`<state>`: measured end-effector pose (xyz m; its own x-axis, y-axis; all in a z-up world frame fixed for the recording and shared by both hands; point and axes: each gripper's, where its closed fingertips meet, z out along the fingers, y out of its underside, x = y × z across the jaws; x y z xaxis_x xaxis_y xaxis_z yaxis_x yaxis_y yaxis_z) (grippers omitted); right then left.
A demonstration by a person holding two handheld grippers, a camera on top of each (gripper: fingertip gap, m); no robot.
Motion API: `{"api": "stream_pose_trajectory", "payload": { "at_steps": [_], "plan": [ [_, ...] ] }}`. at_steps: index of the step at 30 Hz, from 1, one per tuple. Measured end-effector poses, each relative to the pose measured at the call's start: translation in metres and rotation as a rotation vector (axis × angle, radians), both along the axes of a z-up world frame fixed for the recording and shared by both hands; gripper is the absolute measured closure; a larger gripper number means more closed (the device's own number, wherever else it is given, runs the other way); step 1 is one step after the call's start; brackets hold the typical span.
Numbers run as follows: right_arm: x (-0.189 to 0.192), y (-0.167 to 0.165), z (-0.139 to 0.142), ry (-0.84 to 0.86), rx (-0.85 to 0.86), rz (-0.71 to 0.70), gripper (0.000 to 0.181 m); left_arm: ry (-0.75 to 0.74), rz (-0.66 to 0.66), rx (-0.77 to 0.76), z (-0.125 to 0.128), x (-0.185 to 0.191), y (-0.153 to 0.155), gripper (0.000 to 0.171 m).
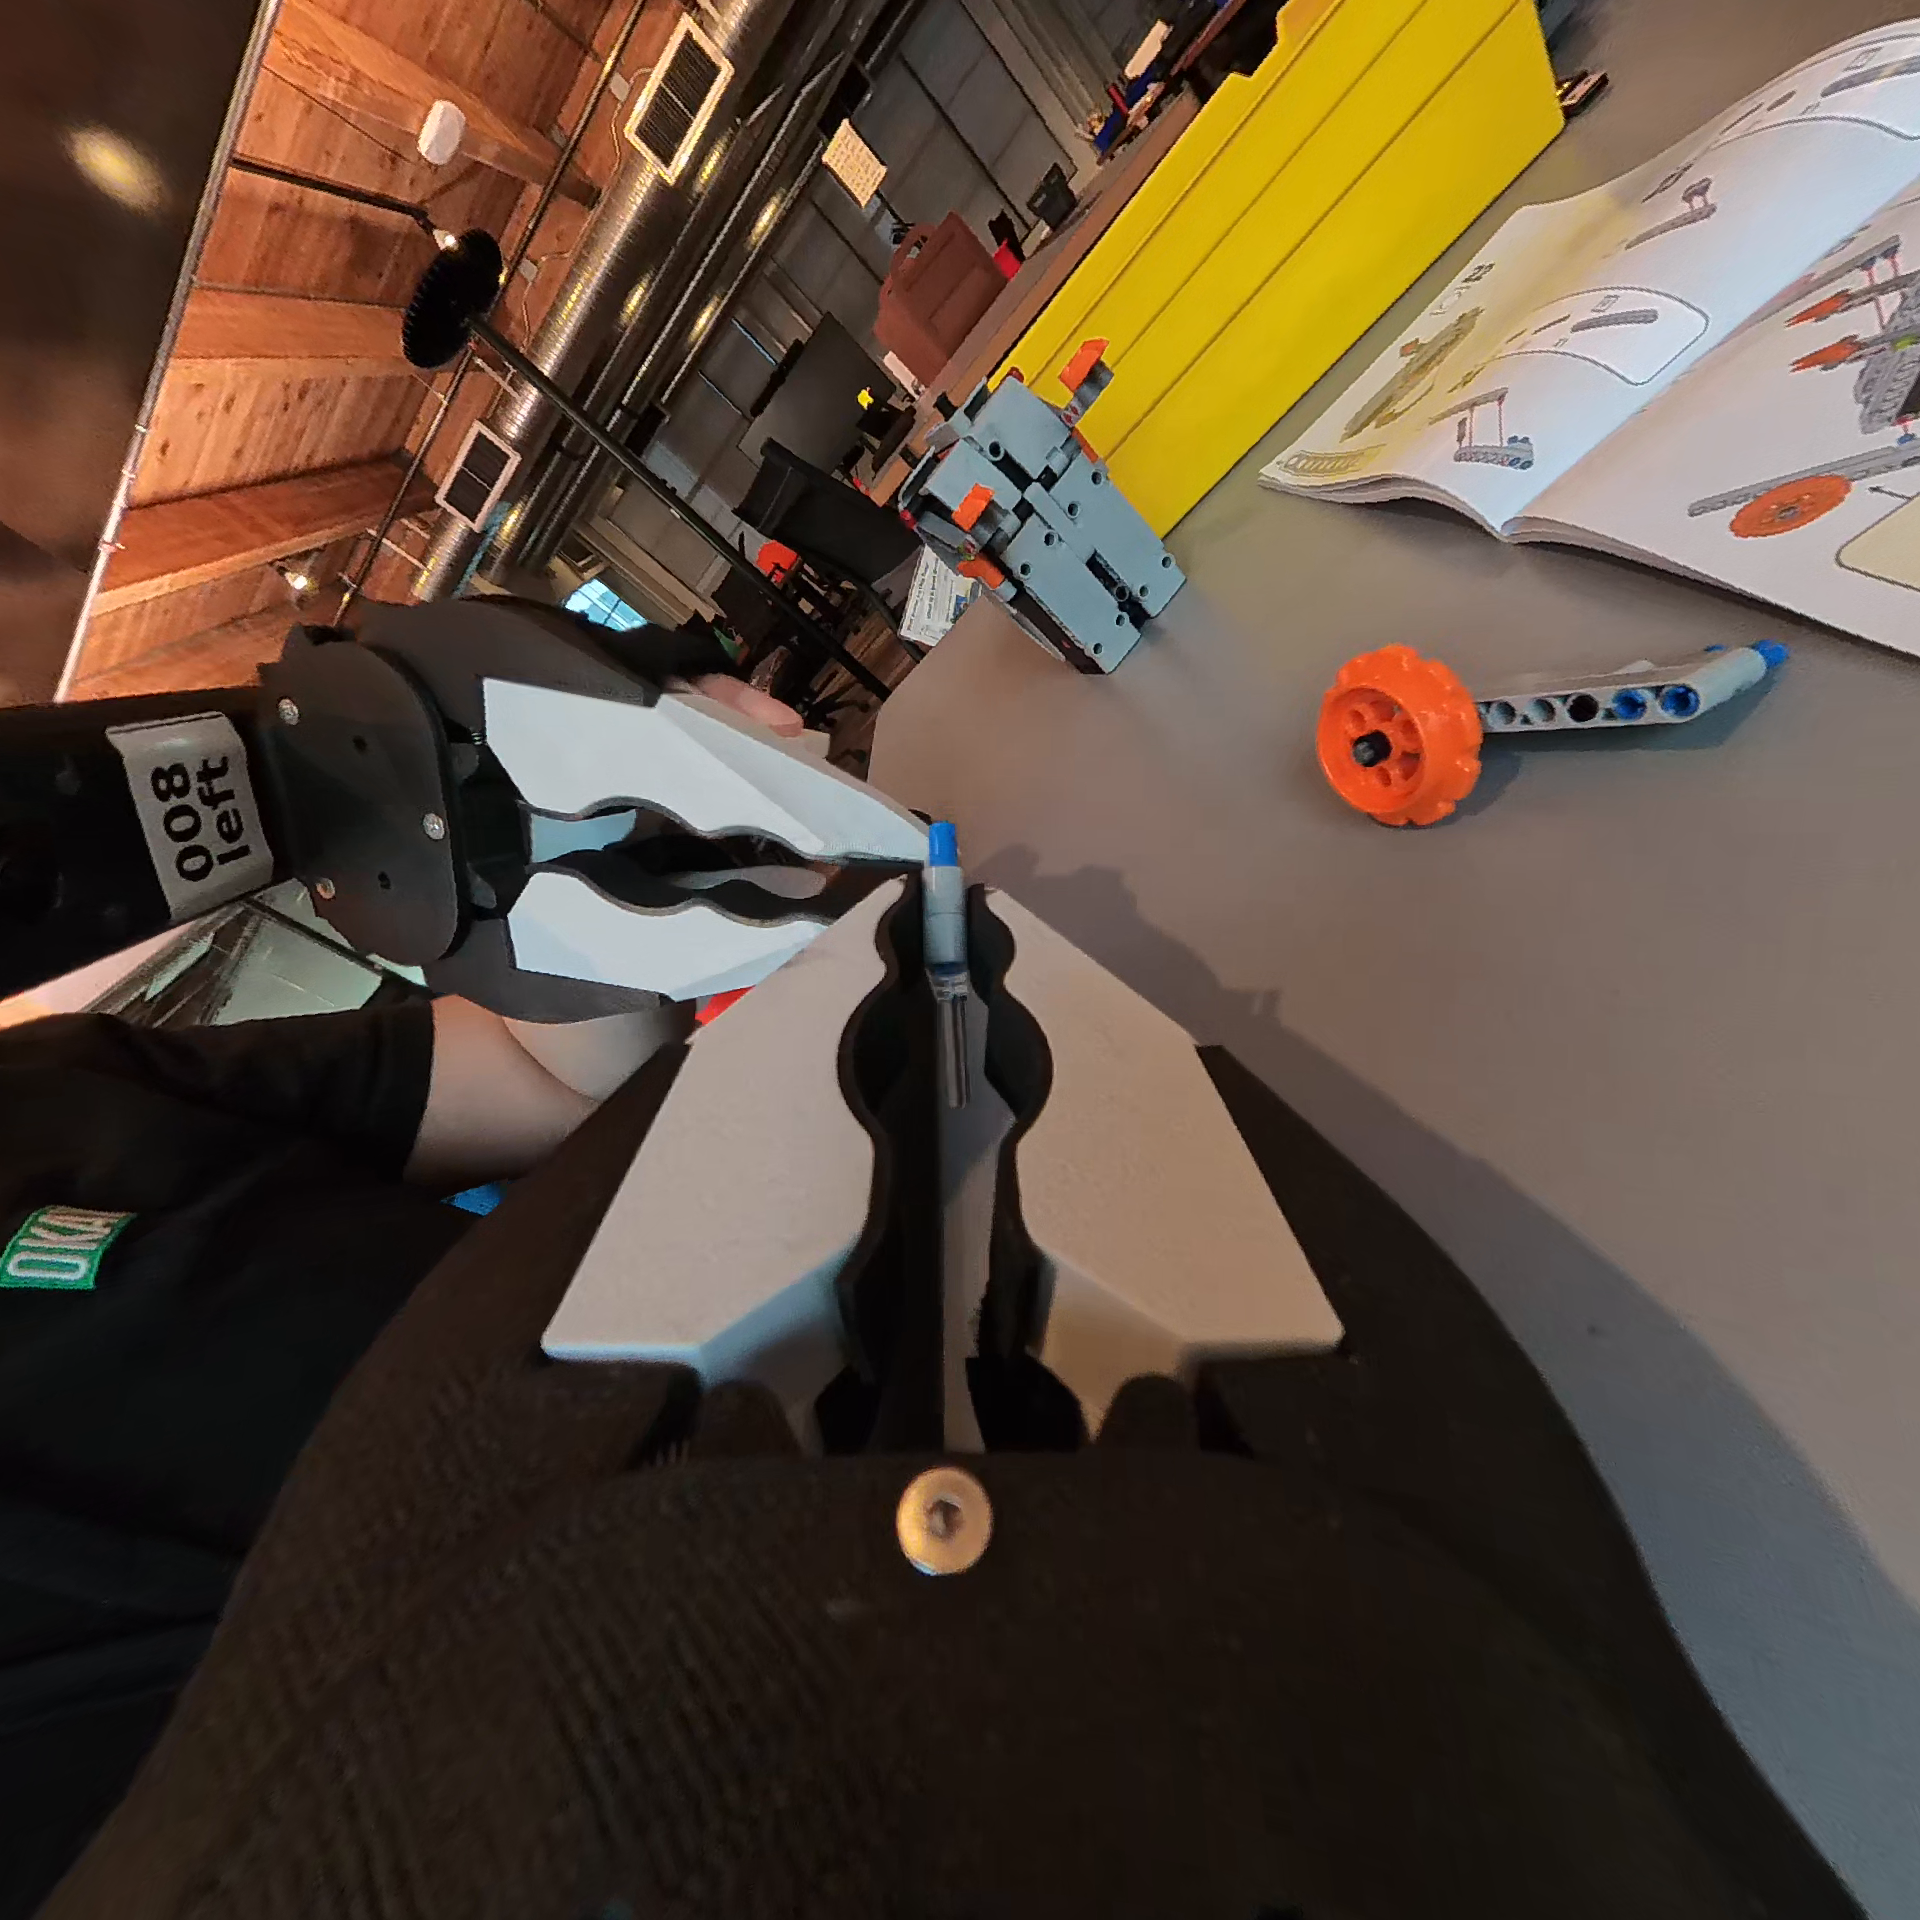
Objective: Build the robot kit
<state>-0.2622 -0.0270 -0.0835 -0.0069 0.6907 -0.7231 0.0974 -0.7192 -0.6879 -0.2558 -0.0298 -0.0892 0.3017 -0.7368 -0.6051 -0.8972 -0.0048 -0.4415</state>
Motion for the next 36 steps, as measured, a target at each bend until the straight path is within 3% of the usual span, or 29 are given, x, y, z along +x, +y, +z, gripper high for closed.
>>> {"api": "stream_pose_trajectory", "payload": {
  "at_steps": [13,18,24,28,30,33,36],
  "plan": [
    [0.004,-0.004,0.000,-0.002,-0.049,0.036,0.175,-0.055,-0.040,-0.040,0.001,0.005,-0.004,0.164],
    [0.004,-0.005,0.003,0.020,-0.072,0.043,0.175,-0.145,-0.012,-0.078,0.010,-0.003,-0.004,0.149],
    [0.007,0.000,0.011,0.073,-0.091,0.025,0.176,-0.387,0.088,-0.131,0.025,-0.024,-0.011,0.142],
    [0.006,0.002,0.015,0.069,-0.031,-0.004,0.176,-0.606,0.142,-0.151,0.030,-0.012,-0.015,0.131],
    [0.007,0.004,0.018,0.080,-0.022,-0.026,0.176,-0.611,0.167,-0.114,0.027,-0.004,-0.014,0.126],
    [0.009,0.005,0.020,0.088,-0.012,-0.044,0.175,-0.517,0.183,0.012,0.024,0.000,-0.008,0.131],
    [0.009,0.005,0.021,0.089,-0.001,-0.054,0.176,-0.448,0.181,0.036,0.018,0.005,-0.005,0.136]
  ]
}}
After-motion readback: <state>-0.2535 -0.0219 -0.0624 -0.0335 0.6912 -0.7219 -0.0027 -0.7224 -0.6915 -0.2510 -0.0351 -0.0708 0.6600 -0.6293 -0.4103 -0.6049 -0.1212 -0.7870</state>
